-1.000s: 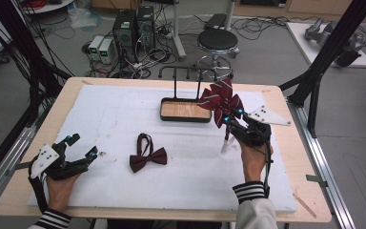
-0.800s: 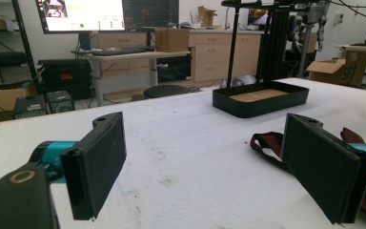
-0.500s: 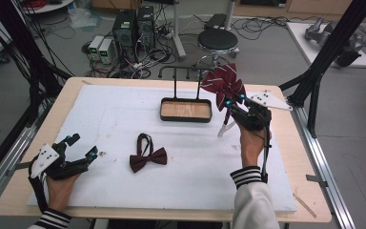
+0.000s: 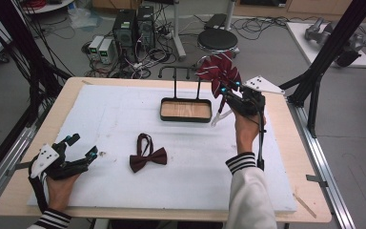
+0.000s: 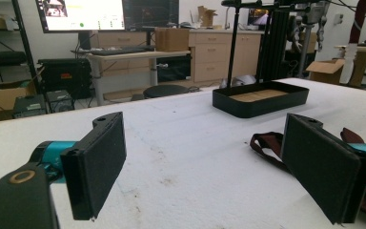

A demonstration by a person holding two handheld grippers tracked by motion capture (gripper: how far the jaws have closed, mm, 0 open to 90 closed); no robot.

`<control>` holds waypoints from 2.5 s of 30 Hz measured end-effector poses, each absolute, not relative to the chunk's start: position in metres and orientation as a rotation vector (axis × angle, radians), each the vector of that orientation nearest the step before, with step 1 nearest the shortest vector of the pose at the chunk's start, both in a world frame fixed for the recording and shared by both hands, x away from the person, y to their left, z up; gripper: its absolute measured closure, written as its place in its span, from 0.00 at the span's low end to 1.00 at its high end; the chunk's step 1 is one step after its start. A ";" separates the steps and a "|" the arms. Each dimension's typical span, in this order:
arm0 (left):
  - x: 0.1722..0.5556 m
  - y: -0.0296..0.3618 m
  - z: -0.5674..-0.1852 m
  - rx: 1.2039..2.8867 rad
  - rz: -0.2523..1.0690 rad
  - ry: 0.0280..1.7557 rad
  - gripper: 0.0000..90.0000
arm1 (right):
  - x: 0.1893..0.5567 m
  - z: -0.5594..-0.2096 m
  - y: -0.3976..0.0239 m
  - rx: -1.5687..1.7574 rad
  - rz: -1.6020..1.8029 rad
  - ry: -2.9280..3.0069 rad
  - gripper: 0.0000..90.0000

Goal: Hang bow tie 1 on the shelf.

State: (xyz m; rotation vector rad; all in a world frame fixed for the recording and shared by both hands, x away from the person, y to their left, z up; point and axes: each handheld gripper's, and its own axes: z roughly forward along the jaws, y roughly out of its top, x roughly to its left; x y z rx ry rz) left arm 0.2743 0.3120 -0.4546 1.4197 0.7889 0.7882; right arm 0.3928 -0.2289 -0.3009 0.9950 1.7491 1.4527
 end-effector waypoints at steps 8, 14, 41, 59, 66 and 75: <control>0.274 0.312 -0.455 1.416 0.788 0.792 0.18 | 0.410 -0.295 -0.221 1.004 1.483 1.740 0.74; 0.274 0.312 -0.455 1.416 0.787 0.792 0.18 | 0.423 -0.291 -0.215 1.010 1.492 1.735 0.74; 0.275 0.312 -0.455 1.413 0.783 0.793 0.18 | 0.474 -0.290 -0.197 1.072 1.411 1.766 0.73; 0.275 0.311 -0.455 1.418 0.789 0.791 0.18 | 0.489 -0.306 -0.221 1.195 1.407 1.757 0.73; 0.275 0.311 -0.455 1.419 0.790 0.791 0.18 | 0.486 -0.312 -0.244 1.276 1.357 1.732 0.73; 0.275 0.311 -0.455 1.423 0.791 0.789 0.18 | 0.486 -0.316 -0.264 1.318 1.278 1.745 0.73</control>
